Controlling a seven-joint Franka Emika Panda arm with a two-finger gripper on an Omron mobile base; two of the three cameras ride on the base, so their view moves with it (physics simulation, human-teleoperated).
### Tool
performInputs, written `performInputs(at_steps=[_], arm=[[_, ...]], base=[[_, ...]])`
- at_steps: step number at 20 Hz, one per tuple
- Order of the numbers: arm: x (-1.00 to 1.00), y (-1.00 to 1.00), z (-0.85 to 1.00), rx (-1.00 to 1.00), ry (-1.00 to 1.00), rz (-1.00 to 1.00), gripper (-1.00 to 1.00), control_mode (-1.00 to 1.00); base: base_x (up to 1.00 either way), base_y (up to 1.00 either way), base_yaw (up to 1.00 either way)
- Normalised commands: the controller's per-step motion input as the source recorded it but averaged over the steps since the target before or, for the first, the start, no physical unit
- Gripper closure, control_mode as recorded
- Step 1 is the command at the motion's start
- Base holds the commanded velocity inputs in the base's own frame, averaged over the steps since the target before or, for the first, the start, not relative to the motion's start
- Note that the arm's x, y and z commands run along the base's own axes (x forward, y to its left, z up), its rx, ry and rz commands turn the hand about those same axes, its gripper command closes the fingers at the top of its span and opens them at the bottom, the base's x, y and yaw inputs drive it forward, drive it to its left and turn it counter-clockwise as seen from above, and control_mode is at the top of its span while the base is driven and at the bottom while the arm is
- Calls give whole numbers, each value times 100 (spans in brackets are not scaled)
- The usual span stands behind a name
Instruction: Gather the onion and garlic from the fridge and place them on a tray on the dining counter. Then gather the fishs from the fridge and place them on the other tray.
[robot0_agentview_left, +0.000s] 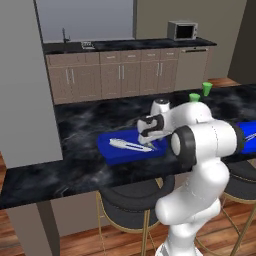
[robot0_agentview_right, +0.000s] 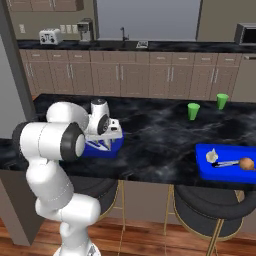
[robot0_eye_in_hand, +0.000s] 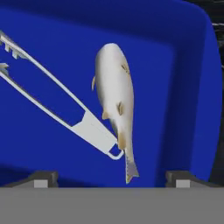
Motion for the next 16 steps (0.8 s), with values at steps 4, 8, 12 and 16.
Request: performInputs(at_steps=[4,8,12,16], arm=[[-71,0,59,-1,-5,-5,-100,-100],[-78,3,48,0,-4,-4,-100,-100],[-87,21,33,0,-2,-1,-100,-100],[-91,23,35,0,0,0,-100,-100]], base=[[0,0,0],[0,0,0],[0,0,0],[0,0,0]])
